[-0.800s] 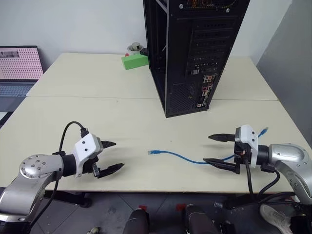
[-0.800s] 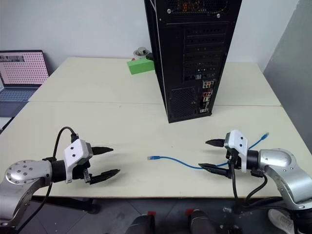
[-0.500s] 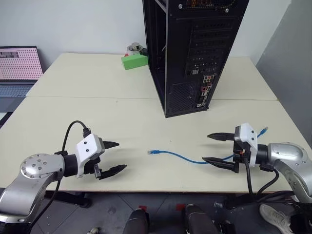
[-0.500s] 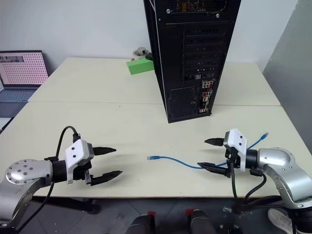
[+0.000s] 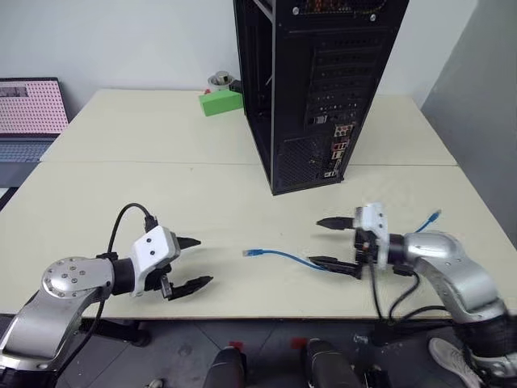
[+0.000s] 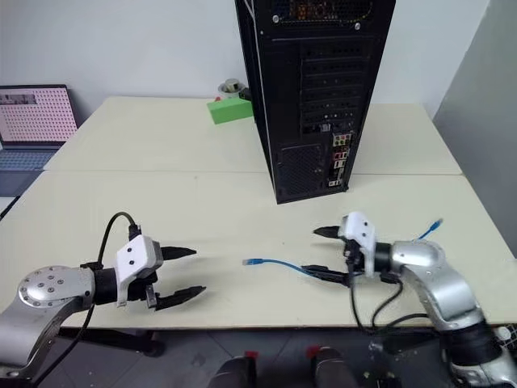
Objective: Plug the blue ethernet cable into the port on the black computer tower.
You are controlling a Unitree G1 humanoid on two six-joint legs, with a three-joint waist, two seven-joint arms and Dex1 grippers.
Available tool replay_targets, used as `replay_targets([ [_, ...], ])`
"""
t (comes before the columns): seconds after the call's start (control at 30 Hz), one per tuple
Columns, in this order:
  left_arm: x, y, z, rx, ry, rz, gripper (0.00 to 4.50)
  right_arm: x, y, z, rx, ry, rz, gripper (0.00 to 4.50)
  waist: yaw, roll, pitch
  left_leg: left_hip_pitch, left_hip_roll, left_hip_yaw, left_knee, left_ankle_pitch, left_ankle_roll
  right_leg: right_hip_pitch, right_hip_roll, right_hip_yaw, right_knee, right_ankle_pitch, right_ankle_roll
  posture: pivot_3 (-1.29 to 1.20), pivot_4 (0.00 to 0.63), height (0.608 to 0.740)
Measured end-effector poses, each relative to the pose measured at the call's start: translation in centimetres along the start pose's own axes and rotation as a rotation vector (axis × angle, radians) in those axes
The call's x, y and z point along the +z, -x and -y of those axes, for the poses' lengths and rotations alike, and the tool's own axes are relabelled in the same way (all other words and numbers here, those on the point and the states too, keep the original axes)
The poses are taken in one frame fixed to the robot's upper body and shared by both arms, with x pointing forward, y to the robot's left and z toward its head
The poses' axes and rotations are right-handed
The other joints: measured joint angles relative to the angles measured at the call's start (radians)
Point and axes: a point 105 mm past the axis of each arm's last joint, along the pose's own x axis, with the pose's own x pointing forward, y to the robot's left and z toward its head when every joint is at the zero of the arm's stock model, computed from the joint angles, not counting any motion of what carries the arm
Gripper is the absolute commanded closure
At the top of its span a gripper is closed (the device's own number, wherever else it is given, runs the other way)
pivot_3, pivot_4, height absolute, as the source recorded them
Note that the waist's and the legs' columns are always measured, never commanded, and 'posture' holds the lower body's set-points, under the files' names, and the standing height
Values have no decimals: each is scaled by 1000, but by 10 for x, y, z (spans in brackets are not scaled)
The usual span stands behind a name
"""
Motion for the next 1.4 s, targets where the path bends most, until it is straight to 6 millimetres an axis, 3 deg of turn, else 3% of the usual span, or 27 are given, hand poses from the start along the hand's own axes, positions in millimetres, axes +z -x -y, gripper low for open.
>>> replay_targets([
  [0.13, 0, -1, 0, -3, -9, -2, 28, -11, -33, -2, 34, -17, -9, 0, 0, 0, 0, -1, 0, 0, 0, 0, 0, -1, 0, 0, 0, 0, 0, 0, 150, 740],
  [0.37, -4, -5, 3, -15, -17, -7, 28, -29, -61, -6, 83, 19, -65, 0, 2, 0, 0, 0, 0, 0, 0, 0, 0, -1, 0, 0, 1, 0, 0, 0, 150, 740],
  [0.5, -4, -6, 4, -14, -19, 4, 0, -40, -63, -3, 91, 41, -106, 654, 1, 0, 0, 0, 0, 0, 0, 0, 0, -1, 0, 0, 2, 0, 0, 0, 150, 740],
  [1.0, -7, -16, 4, -30, -16, 20, 0, -38, -71, 0, 101, 124, -128, 4353, 1, 0, 0, 1, 0, 0, 0, 0, 0, 0, 0, 0, 3, 0, 0, 0, 150, 740],
  [1.2, 1, -32, 3, -52, -22, 59, 0, -36, -68, 3, 91, 158, -151, 4434, 4, 0, 0, 1, 0, 0, 1, 0, 0, 0, 0, 0, 4, 1, 1, 0, 150, 740],
  [1.4, 14, -53, 0, -89, -55, 107, 0, -29, -52, 7, 61, 188, -209, 4434, 5, 0, 0, 1, -1, -1, 1, 0, 0, 0, 0, 0, 3, 3, 5, 0, 150, 740],
])
